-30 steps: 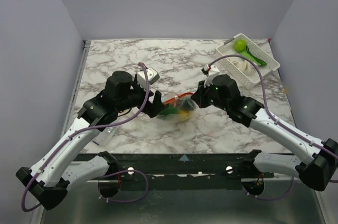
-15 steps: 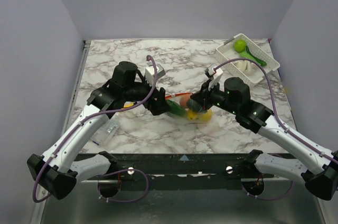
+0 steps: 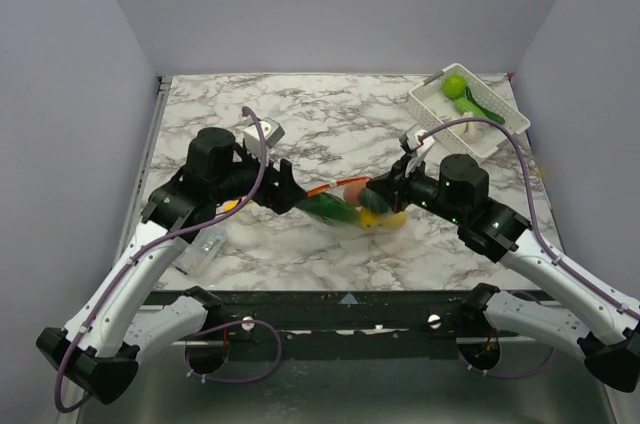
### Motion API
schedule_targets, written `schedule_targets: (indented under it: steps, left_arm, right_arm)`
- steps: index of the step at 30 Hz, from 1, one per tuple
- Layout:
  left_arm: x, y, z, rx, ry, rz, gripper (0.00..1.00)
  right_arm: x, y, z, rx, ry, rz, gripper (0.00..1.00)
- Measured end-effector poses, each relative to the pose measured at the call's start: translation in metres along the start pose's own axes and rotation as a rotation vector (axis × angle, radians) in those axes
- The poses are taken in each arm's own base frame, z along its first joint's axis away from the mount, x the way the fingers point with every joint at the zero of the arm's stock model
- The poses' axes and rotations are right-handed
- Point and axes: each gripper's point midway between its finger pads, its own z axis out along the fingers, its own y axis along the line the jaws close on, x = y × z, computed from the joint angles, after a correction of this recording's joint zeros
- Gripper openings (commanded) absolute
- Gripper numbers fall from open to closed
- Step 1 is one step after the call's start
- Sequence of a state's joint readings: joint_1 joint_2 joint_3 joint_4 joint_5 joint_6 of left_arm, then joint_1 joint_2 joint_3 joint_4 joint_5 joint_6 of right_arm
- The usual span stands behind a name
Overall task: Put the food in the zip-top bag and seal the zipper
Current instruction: Adjust the zipper food storage bag at the center of the board.
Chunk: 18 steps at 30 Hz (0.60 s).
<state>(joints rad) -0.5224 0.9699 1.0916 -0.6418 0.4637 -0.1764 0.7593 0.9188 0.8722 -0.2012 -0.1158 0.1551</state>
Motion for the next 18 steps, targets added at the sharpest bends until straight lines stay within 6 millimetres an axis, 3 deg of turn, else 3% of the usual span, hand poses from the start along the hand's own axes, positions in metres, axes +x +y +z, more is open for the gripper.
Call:
schedule_targets:
  steps: [2,5,12,14,18]
  left_arm:
    - [-0.01,0.008,-0.008,-0.058,-0.057,-0.029,0.95]
    - [-0.014,0.017,-0.008,-0.1,-0.087,-0.059,0.98]
    - [0.025,0.041,0.029,-0.103,0.042,-0.231,0.9]
    - [0.046,0.032,0.036,-0.02,0.073,-0.267,0.87]
    - [0.075,-0.002,0.031,0.187,0.071,-0.292,0.75]
  right_arm:
    - [-0.001,0.001,-0.004,-0.007,-0.013,-0.007,0.0]
    - [-0.001,0.004,-0.008,-0.022,-0.023,-0.021,0.0]
    - [0.0,0.006,-0.008,-0.04,-0.026,-0.031,0.0]
    - [0.002,0.006,-0.008,-0.038,-0.021,-0.03,0.0]
    - [0.004,0.001,-0.007,-0.011,-0.019,-0.028,0.0]
